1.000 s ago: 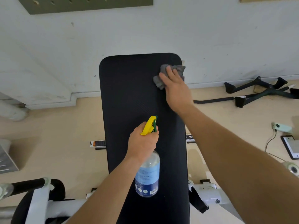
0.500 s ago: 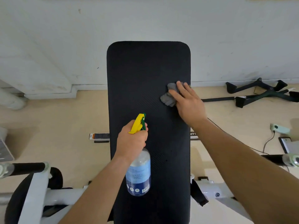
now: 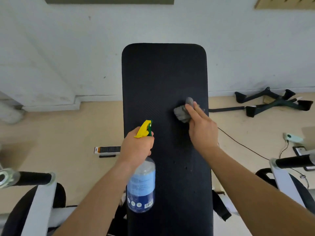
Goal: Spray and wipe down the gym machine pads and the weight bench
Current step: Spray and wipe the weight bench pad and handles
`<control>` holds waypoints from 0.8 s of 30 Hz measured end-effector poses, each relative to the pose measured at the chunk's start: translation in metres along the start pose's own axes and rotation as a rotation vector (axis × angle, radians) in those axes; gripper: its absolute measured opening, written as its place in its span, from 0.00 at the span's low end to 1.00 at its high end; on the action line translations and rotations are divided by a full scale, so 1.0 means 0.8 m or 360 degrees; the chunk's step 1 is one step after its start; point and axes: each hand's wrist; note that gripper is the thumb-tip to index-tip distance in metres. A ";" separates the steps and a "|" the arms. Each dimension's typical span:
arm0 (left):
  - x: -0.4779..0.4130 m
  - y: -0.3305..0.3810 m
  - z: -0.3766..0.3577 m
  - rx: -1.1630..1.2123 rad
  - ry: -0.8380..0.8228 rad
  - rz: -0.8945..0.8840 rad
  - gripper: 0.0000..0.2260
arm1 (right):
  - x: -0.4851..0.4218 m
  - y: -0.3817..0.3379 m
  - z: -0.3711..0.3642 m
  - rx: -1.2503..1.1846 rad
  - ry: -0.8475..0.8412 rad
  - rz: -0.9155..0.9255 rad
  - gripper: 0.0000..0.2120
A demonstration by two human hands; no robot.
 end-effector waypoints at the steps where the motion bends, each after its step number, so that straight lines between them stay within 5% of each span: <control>1: -0.002 0.001 0.003 -0.0020 0.0020 -0.0013 0.08 | -0.025 -0.007 -0.001 -0.0020 0.0020 0.0040 0.24; 5: -0.008 0.002 0.012 -0.0063 0.0100 -0.0001 0.19 | -0.110 -0.032 -0.020 -0.0056 -0.0043 0.0252 0.25; 10: -0.025 -0.010 0.032 -0.0152 0.0101 -0.0092 0.16 | -0.161 -0.069 -0.067 0.0079 -0.0332 0.0491 0.22; 16: -0.047 -0.024 0.060 -0.0203 0.0131 -0.0163 0.12 | -0.119 -0.080 -0.092 0.0074 -0.0217 0.0667 0.20; 20: -0.041 -0.038 0.066 -0.0316 0.0170 -0.0182 0.13 | -0.046 -0.072 -0.103 -0.0002 -0.0303 0.1063 0.20; 24: -0.030 -0.060 0.054 -0.0304 0.0193 -0.0300 0.14 | -0.074 -0.051 -0.085 -0.0037 -0.0109 0.0679 0.17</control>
Point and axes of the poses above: each hand's wrist, its own x-axis away from the middle knuckle, its own z-axis out of the back of the hand, y = z × x, and after that the axes turned 4 degrees about -x, right-handed
